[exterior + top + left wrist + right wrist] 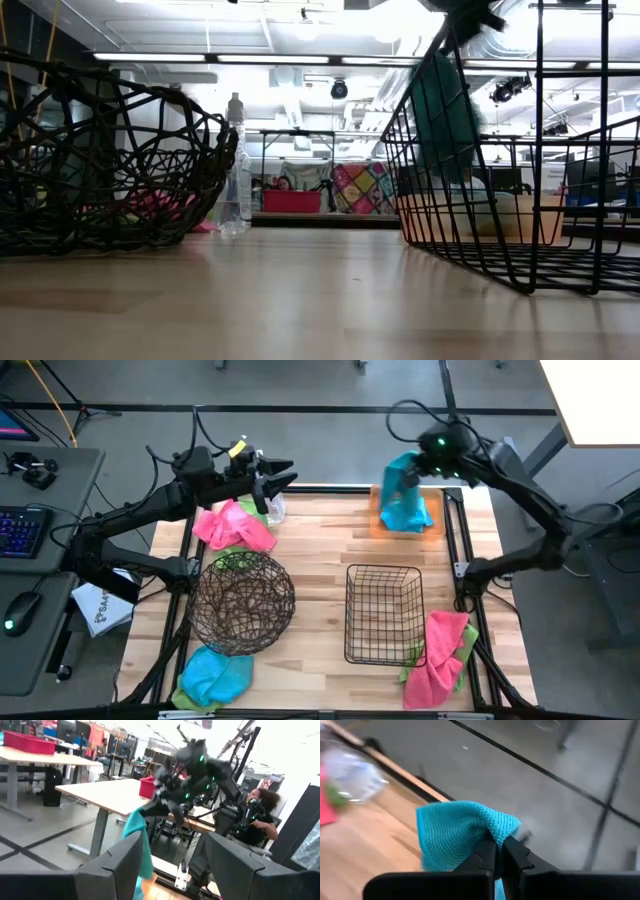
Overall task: Sort microfiber towel by color & place in baskets
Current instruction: Put the top blue towel into the orange transparent bin, then put the bottom pink towel into the wire basket, then put the pink towel into the wire basket
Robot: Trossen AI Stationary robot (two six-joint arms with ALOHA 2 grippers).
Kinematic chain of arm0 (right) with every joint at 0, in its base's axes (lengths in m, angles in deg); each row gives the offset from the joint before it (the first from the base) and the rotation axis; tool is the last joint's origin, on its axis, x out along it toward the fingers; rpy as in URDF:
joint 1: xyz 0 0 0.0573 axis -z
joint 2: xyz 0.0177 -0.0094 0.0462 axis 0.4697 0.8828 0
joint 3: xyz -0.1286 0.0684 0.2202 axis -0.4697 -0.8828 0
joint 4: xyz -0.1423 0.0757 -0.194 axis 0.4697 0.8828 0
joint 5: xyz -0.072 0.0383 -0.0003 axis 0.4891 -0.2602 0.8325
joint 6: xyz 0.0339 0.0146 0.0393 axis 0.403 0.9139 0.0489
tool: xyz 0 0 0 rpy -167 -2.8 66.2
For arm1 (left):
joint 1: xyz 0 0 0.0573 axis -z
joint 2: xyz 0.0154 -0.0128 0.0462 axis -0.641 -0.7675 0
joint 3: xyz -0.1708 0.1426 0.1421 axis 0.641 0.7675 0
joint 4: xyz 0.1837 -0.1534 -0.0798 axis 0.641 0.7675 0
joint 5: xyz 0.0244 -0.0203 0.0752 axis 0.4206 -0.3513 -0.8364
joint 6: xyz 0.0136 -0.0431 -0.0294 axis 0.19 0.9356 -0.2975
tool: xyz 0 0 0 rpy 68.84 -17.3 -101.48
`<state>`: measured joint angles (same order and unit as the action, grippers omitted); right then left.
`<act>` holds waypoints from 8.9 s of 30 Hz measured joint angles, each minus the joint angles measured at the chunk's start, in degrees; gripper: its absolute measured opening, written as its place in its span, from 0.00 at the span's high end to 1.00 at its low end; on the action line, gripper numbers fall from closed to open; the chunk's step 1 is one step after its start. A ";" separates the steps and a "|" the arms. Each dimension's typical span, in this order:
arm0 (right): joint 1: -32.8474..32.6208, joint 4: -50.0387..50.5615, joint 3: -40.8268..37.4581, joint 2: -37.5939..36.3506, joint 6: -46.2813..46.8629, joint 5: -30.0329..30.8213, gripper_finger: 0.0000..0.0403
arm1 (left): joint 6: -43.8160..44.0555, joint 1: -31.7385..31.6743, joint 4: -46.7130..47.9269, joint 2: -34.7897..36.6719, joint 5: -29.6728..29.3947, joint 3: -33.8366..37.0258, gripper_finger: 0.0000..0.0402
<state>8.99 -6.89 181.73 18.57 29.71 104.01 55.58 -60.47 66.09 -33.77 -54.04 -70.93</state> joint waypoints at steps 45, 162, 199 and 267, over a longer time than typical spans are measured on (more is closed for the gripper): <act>9.74 -3.40 -32.64 -5.40 8.19 -20.77 0.23 | -8.25 -0.04 1.63 0.00 -2.49 0.00 0.49; -77.81 2.75 -14.50 5.20 48.92 7.04 1.00 | 5.43 10.12 -2.04 0.00 1.34 -0.04 0.49; -52.69 6.34 -5.78 5.16 36.83 1.25 0.11 | 16.04 7.89 45.80 1.83 -19.46 -3.71 0.49; -53.19 5.10 -5.61 6.38 36.38 4.42 0.11 | 2.65 -10.81 71.52 8.05 -7.37 -2.92 1.00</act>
<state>-44.20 -1.79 176.12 24.96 66.09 108.42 58.23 -71.28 137.61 -25.72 -61.41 -73.85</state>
